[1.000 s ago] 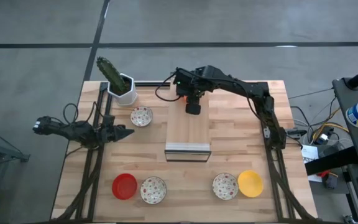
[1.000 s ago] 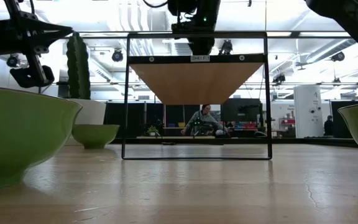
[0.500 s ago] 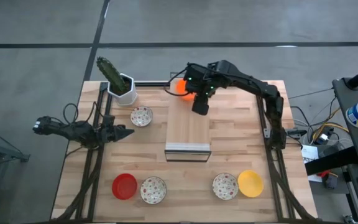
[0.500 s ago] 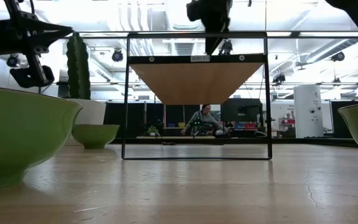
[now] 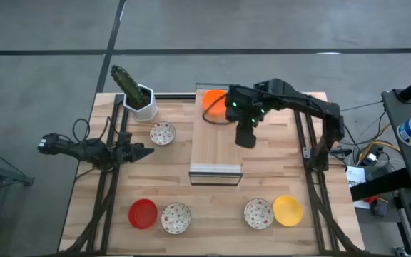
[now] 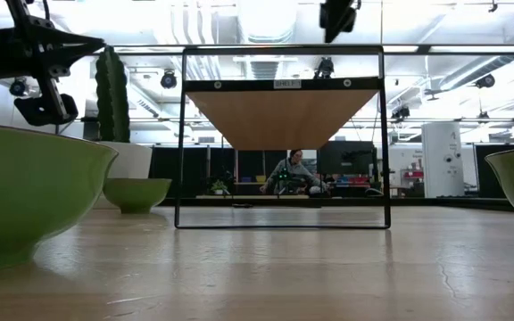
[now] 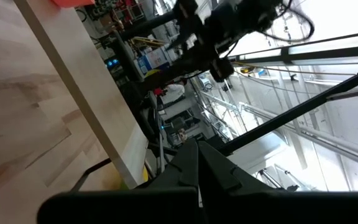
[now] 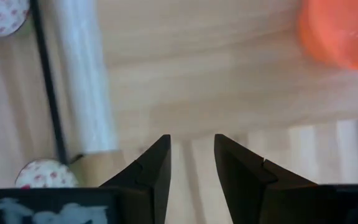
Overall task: Pick & Place Mini bowls
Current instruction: Stack the yellow bowl on the light orange bowl on the shelf
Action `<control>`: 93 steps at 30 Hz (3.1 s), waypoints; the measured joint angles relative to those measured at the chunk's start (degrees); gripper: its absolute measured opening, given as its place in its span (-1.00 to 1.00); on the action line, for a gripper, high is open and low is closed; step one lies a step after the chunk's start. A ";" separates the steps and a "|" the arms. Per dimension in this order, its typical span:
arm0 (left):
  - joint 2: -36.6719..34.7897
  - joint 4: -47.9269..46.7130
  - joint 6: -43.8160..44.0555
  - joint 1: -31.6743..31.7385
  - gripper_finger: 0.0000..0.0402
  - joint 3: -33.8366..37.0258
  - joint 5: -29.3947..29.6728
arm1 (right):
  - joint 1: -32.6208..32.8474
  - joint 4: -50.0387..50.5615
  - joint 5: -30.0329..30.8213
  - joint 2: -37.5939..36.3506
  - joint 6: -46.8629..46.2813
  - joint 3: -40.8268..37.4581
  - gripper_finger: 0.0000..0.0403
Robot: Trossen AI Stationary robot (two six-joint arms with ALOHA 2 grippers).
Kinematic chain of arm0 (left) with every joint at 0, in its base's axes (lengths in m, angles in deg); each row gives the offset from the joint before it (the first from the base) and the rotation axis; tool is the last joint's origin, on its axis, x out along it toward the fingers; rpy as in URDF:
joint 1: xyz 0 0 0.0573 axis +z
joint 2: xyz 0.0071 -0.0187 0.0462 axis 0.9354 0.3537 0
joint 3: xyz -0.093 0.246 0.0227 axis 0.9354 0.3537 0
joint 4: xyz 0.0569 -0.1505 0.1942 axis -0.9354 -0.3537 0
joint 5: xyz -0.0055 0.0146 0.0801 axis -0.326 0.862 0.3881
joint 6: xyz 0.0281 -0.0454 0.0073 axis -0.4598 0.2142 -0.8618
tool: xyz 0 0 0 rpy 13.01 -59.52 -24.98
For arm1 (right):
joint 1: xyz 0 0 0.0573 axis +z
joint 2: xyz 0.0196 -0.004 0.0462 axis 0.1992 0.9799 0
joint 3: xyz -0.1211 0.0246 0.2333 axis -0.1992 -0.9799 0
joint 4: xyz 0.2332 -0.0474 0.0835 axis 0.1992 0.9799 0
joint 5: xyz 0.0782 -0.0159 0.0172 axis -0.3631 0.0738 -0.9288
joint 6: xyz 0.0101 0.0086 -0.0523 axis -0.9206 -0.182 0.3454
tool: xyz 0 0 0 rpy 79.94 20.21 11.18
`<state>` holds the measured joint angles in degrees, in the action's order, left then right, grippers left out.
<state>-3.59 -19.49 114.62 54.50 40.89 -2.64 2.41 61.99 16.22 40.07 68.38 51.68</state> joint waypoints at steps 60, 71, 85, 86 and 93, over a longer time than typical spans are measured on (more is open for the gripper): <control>0.03 -0.63 0.92 0.00 -1.00 0.00 0.00 | 40.47 -37.11 -8.53 -29.78 -41.86 -77.09 -0.55; 0.03 -0.64 0.46 0.00 -1.00 0.00 0.00 | 40.46 -40.25 -8.77 -29.76 -44.71 -81.01 -0.55; 0.03 -0.64 0.57 0.02 -1.00 0.00 0.00 | 40.46 -46.31 -10.26 -29.73 -47.96 -83.35 -0.69; 0.03 -0.64 0.59 0.02 -1.00 0.00 0.00 | 40.46 -46.31 -10.30 -29.71 -48.46 -83.35 -0.73; 0.05 -0.65 0.55 0.02 -1.00 0.00 0.00 | 40.44 -46.47 -10.55 -29.72 -51.42 -83.38 -0.95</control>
<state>-3.54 -20.14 115.16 54.52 40.89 -2.64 42.85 15.52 5.67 10.35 16.96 -31.70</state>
